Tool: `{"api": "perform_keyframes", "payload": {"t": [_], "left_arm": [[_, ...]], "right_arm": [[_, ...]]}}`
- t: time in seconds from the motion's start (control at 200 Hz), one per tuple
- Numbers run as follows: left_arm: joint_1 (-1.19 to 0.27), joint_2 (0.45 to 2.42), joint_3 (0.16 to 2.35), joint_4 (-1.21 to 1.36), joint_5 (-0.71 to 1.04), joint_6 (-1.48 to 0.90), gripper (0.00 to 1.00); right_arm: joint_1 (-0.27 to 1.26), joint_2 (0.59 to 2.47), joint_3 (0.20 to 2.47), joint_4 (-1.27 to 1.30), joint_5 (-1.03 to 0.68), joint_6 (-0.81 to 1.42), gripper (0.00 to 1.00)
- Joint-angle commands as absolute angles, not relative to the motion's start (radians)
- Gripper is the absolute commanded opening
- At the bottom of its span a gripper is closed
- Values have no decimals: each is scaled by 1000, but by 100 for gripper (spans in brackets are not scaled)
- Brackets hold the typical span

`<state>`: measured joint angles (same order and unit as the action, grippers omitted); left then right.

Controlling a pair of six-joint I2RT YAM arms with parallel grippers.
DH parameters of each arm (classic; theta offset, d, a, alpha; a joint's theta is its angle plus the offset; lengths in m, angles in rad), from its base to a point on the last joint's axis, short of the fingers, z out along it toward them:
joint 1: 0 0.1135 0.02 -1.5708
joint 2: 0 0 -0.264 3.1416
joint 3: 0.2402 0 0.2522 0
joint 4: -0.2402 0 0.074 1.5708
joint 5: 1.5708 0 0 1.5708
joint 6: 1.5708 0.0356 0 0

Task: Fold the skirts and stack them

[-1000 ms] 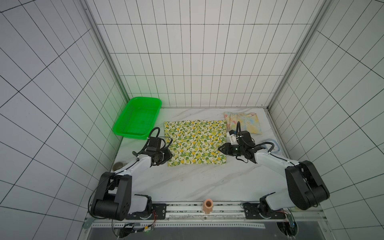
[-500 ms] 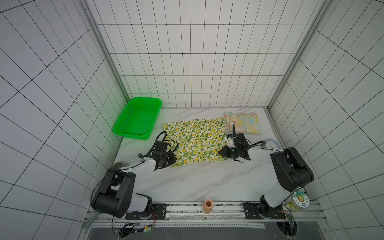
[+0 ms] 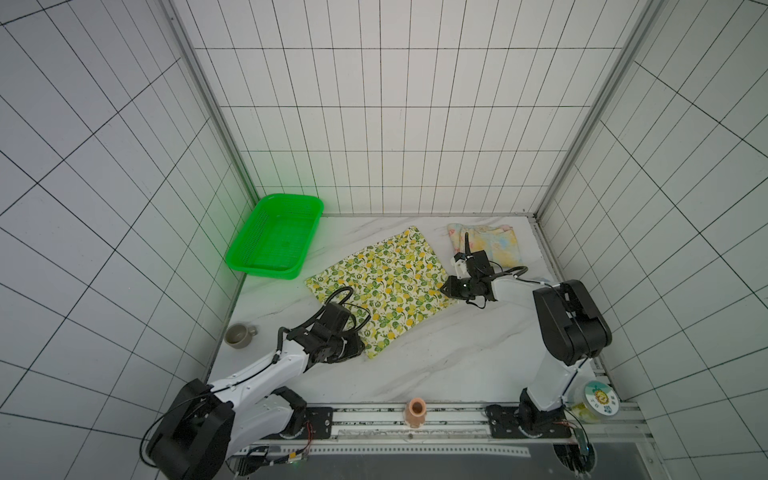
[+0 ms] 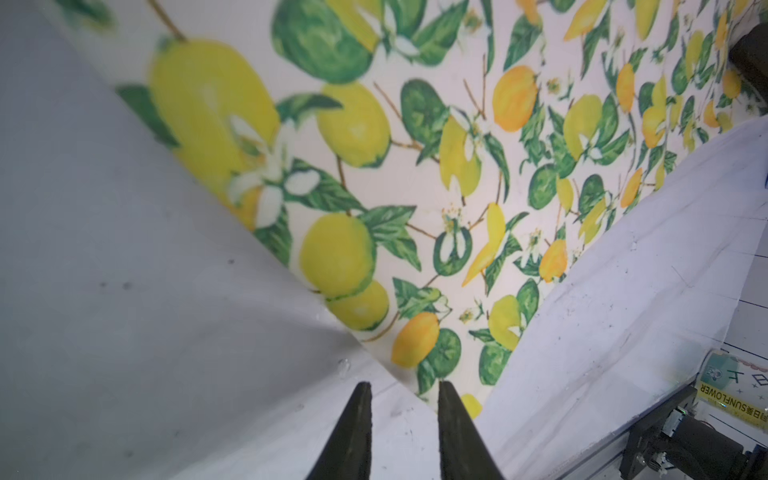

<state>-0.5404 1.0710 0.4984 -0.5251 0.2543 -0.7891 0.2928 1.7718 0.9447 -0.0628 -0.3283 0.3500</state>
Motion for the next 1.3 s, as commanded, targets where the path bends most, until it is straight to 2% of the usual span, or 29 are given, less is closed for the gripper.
{"api": "perform_keyframes", "payload": {"t": [0.0,0.27,0.5,0.735,1.084,1.244,1.299], "left_arm": [[-520,1049,642,-633,202,-720,30],[-464,1272,732,-547,237,-648,28],[-501,1437,721,-461,190,-637,26],[-584,1505,652,-415,157,-687,25],[-880,1532,665,-370,129,-834,24],[-871,1378,712,-483,28,-857,25],[-839,1296,718,-512,12,-859,29]], "right_arm": [[293,1672,987,-170,-319,316,24],[305,1488,895,-203,-384,347,25],[304,1364,845,-229,-401,353,26],[305,1291,783,-218,-448,367,26],[354,1197,684,-215,-482,379,26],[441,1181,651,-203,-454,374,26],[478,1184,647,-194,-438,371,26]]}}
